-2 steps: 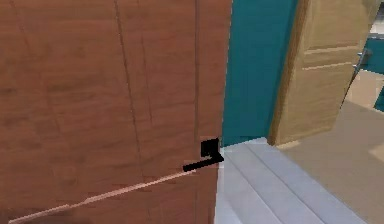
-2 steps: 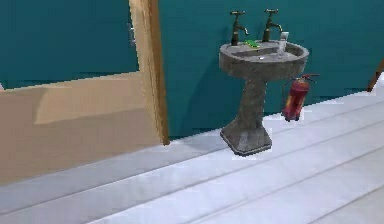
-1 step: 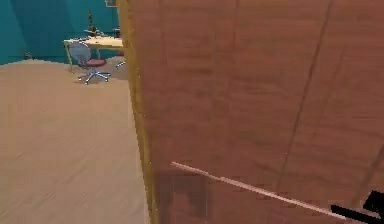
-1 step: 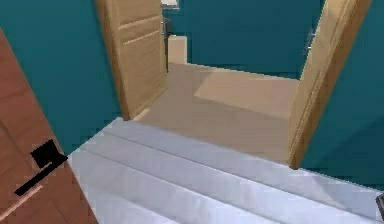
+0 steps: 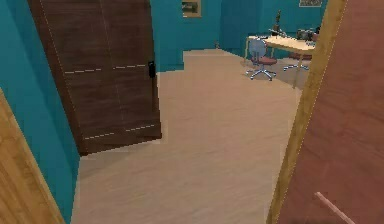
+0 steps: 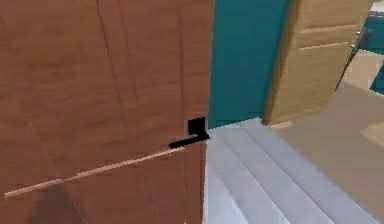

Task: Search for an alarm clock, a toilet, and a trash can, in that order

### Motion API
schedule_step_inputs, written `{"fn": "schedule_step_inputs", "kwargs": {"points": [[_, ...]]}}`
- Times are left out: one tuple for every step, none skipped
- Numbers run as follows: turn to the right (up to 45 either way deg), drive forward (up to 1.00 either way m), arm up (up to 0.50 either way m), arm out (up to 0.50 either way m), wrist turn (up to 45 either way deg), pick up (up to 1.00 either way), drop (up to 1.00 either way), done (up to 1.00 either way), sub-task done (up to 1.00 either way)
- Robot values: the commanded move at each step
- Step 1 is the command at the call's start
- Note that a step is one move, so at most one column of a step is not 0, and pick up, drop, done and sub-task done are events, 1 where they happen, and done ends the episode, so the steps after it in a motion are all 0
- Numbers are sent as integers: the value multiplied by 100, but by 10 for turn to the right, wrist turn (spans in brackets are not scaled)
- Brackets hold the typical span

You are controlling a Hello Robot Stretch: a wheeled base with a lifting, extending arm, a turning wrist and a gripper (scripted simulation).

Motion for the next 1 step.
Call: {"fn": "schedule_step_inputs", "kwargs": {"points": [[-90,0,0,0,0,0,0,0,0]]}}
